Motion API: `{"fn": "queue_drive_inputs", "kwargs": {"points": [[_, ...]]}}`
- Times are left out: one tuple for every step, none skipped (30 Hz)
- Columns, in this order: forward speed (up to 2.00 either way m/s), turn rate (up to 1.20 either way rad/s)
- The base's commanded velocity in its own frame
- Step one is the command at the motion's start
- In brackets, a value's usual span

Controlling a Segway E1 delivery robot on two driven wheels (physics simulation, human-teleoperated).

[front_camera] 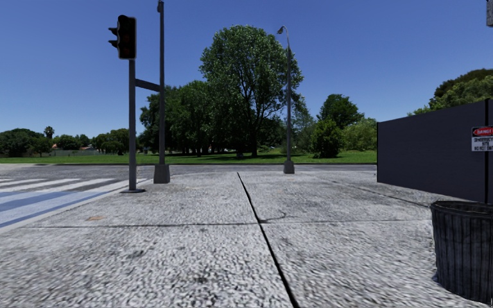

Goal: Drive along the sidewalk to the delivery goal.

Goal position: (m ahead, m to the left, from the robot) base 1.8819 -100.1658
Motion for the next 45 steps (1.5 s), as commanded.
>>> {"fn": "queue_drive_inputs", "kwargs": {"points": [[2.0, 0.0], [2.0, 0.0], [2.0, 0.0], [2.0, 0.0], [2.0, 0.0], [2.0, 0.0], [2.0, 0.0], [2.0, 0.0], [2.0, 0.0], [2.0, 0.0], [2.0, 0.0], [2.0, 0.0], [2.0, 0.0], [2.0, 0.0], [2.0, 0.0], [2.0, 0.0], [2.0, 0.0], [2.0, 0.0], [2.0, 0.0], [2.0, 0.0], [2.0, 0.0], [2.0, 0.0], [2.0, 0.0], [2.0, 0.0], [2.0, 0.0], [2.0, 0.0], [2.0, 0.0], [2.0, 0.0], [2.0, 0.0], [2.0, 0.0], [2.0, 0.0], [2.0, 0.0], [2.0, 0.0], [2.0, 0.0], [2.0, 0.0], [2.0, 0.0], [2.0, 0.0], [2.0, 0.0], [2.0, 0.0], [2.0, -0.05], [2.0, -0.2], [2.0, -0.2], [2.0, -0.32], [2.0, -0.39], [2.0, -0.47]]}}
